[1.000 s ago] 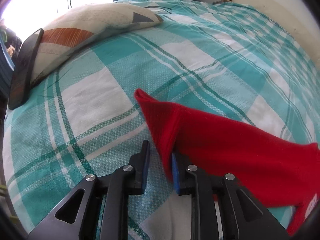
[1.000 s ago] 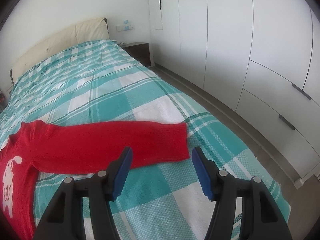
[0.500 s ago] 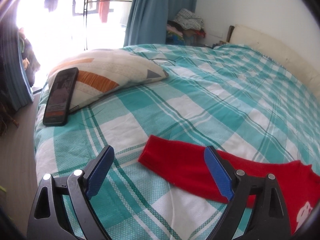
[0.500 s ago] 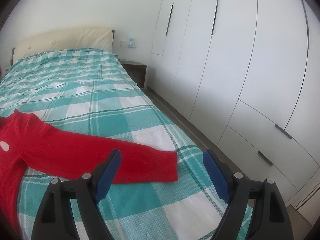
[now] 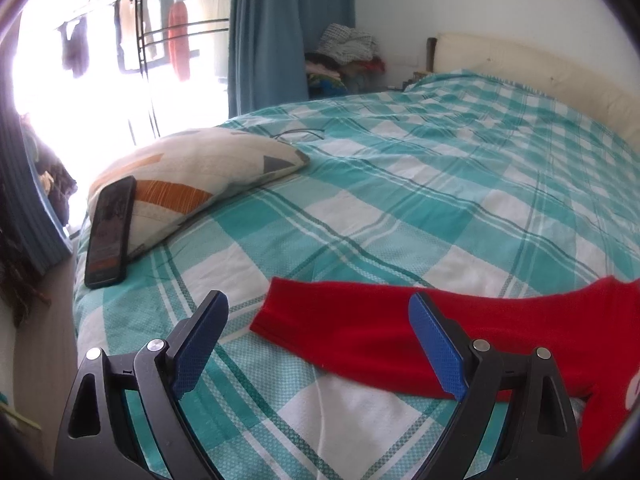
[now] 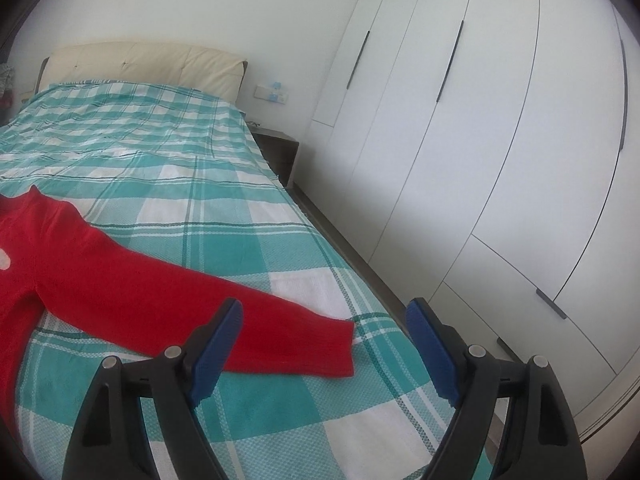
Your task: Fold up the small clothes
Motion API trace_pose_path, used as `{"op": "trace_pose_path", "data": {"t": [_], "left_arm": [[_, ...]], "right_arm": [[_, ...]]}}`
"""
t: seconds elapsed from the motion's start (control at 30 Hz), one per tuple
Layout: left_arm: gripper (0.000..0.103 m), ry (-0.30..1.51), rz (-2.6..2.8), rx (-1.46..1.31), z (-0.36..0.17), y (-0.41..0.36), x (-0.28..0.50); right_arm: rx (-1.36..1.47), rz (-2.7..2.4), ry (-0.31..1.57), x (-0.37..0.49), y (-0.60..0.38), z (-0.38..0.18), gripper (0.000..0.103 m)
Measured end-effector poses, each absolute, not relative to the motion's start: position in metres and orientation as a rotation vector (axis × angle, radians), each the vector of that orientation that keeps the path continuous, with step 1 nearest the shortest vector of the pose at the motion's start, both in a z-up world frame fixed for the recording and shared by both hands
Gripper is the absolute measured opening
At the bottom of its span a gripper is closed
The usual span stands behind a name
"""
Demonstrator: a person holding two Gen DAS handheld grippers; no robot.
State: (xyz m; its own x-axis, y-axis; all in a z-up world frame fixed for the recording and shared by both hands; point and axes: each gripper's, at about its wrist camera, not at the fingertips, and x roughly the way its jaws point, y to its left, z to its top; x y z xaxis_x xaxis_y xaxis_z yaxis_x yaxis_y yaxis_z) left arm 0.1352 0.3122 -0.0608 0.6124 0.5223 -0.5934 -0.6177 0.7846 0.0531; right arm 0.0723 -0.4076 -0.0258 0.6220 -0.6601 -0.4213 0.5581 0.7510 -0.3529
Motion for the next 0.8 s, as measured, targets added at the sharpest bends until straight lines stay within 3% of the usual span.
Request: {"op": "trace_pose_path", "data": {"t": [0.8], "left_arm": [[0.093, 0.644, 0.663, -0.184, -0.064, 0.311, 0.135]], "right_arm": [[-0.272, -0.649, 0.630, 0.084, -0.393, -0.042, 0.083]]}}
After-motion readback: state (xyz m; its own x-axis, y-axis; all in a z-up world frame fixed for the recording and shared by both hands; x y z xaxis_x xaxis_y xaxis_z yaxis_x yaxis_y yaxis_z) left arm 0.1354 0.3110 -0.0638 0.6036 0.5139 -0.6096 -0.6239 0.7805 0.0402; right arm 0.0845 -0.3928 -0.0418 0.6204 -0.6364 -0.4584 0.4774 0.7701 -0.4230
